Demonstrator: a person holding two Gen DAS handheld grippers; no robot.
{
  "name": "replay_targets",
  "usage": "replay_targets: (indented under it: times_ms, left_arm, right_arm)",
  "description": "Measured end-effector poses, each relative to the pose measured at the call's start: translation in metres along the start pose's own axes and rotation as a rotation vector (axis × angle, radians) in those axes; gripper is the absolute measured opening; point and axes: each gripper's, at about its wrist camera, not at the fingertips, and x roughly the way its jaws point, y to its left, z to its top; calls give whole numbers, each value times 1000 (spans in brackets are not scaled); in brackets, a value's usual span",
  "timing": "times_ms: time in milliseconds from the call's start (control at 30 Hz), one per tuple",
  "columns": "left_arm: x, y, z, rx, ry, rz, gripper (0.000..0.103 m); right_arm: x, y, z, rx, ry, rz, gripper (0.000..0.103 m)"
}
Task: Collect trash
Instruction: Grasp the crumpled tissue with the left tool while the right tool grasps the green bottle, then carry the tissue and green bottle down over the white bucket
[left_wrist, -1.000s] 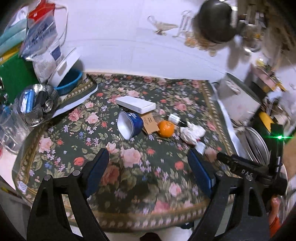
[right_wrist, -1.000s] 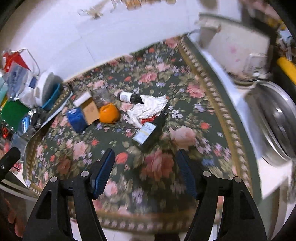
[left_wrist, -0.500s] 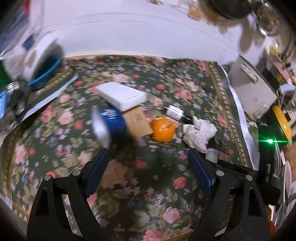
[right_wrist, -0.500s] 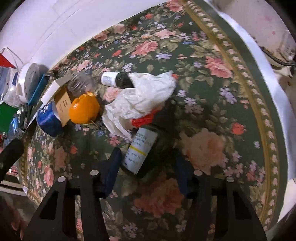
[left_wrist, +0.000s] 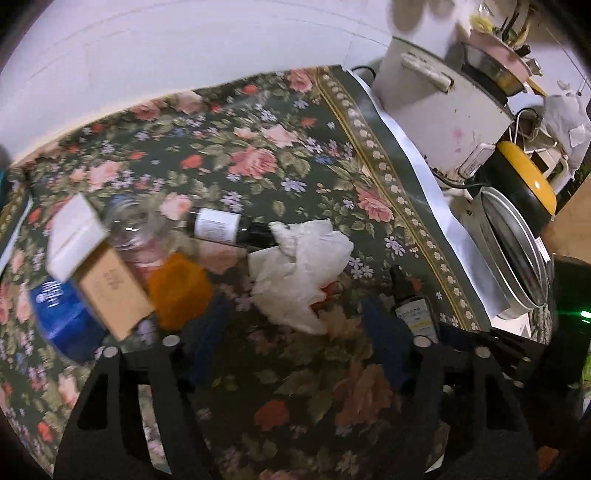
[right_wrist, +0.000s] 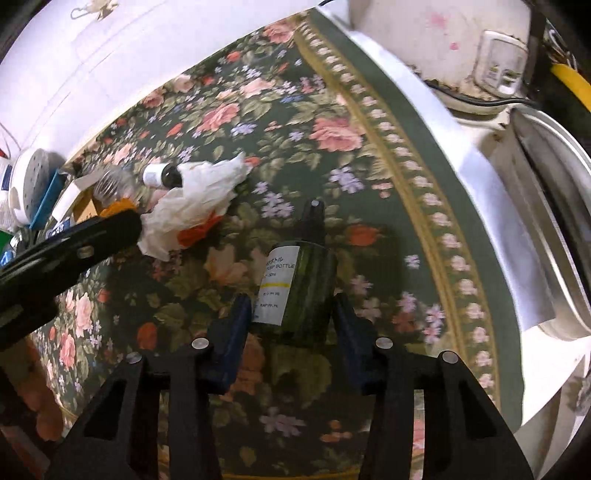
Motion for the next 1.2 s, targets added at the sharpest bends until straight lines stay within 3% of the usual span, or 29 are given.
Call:
replay_targets:
  times_ms: [133,333,533,900,1200]
  left_arm:
    - [23,-1,1,-18,23,8,53]
    - [40,0,-7,-63,52,19,44]
    - [27,-3,-12,-124,-9,24,29]
    - [-62,-24,-19,-108,-181,88,27]
    - [-147,-7,-64,-82,-280,113,27]
  right_arm:
    - [-6,-11,2,-1,-15,-5,41]
    - [-12,-23,6,-9,-36,10,41]
    - [-19,-33,8,-16,-48,52,40]
    - [-61,-20,8,-90,-144,99,39]
    - [-107,26,-17,-135,-236,116,39]
